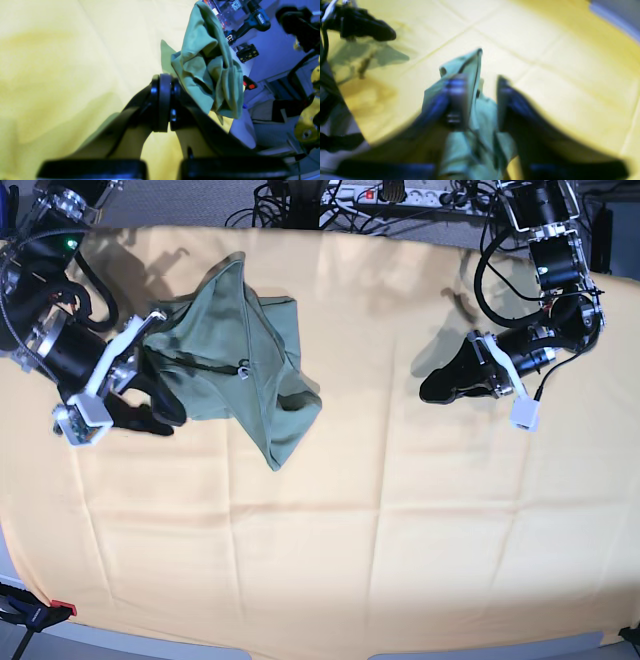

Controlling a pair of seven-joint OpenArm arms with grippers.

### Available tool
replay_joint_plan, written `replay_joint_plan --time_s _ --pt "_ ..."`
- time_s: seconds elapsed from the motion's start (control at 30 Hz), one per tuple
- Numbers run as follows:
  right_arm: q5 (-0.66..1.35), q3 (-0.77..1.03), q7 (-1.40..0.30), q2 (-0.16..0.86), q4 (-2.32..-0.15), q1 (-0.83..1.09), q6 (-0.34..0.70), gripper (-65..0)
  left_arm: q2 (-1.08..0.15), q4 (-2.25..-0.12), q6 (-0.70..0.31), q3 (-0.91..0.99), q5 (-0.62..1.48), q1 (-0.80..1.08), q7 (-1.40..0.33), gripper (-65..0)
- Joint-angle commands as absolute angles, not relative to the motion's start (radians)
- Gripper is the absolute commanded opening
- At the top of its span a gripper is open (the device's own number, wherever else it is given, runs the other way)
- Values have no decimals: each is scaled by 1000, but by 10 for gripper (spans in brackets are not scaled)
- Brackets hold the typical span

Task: Fold the T-shirt properly
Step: 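Lift the bundled shirt with the right gripper and fold it over itself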

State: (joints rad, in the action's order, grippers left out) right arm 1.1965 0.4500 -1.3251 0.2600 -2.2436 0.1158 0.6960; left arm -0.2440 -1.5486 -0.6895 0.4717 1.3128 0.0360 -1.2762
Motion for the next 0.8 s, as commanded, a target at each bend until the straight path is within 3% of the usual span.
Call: replay_joint_plan --time_s 0.0,0.17,0.37,0.43,0.57,0.7,0.77 --pt "1213 453 -1307 269 -2255 132 698 -649 -255 -1564 -698 475 1345 19 -1258 -650" --pt "1224 451 -1307 269 -2255 238 698 -650 -255 -1564 -698 474 1345 10 -1258 -650" --pt "1484 450 -1396 268 -2255 318 698 -650 -258 -1564 -698 474 1345 11 -1258 -650" --pt "1484 444 -1396 269 -2255 319 698 -566 -261 -1564 -698 474 1345 11 -1258 -650" --pt "1484 393 -1396 269 -2255 319 698 -295 -266 -1564 -698 474 1353 10 -1258 -650" --pt "1484 270 -1396 269 -2255 319 698 -274 -267 -1564 -698 474 1352 11 -1258 -650" --pt "1359 213 -1396 269 -2255 319 698 -275 -269 -1564 -698 474 1352 11 -1258 -650"
